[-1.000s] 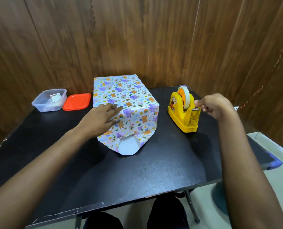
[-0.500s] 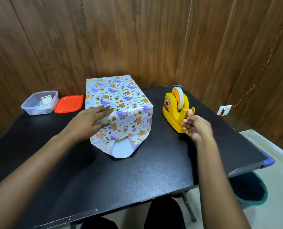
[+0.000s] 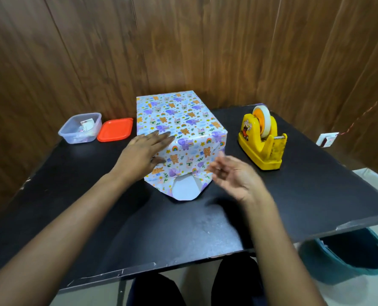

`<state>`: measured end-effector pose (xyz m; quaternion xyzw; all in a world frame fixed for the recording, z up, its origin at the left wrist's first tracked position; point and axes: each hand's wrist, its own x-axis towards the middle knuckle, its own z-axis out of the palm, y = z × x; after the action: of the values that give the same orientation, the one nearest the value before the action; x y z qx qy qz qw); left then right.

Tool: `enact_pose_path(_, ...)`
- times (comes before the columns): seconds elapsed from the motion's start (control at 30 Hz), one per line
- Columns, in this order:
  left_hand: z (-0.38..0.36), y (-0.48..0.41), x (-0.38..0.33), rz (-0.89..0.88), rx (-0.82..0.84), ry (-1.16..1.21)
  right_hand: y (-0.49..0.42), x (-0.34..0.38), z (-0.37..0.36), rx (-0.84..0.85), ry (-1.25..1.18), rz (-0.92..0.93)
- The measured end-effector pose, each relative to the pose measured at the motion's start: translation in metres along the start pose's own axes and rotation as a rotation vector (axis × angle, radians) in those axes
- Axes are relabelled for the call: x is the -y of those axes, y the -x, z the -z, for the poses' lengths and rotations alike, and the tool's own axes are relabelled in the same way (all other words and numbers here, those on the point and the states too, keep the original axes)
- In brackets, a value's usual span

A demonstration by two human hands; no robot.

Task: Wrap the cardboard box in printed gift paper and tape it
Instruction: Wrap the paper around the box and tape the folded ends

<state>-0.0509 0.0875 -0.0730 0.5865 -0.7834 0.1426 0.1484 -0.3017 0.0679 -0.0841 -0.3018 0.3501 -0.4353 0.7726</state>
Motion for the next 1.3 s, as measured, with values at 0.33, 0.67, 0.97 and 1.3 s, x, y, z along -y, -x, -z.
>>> enact_pose_path(0.33,-0.002,-0.002,-0.005,0.018,-0.027,-0.024,-0.03,-0.086,-0.103,-0.143,-0.217,-0.116)
enact_pose_path(0.67,-0.001,-0.003,-0.003,0.008,-0.009,-0.031,-0.028,-0.093,-0.118,-0.245,-0.389,-0.091)
enact_pose_path(0.97,0.003,-0.003,-0.004,0.017,0.048,-0.042,-0.042,-0.101,-0.131,-0.277,-0.602,-0.082)
enact_pose_path(1.3,0.005,-0.005,-0.008,0.055,0.057,-0.021,-0.051,-0.123,-0.141,-0.183,-0.7,-0.179)
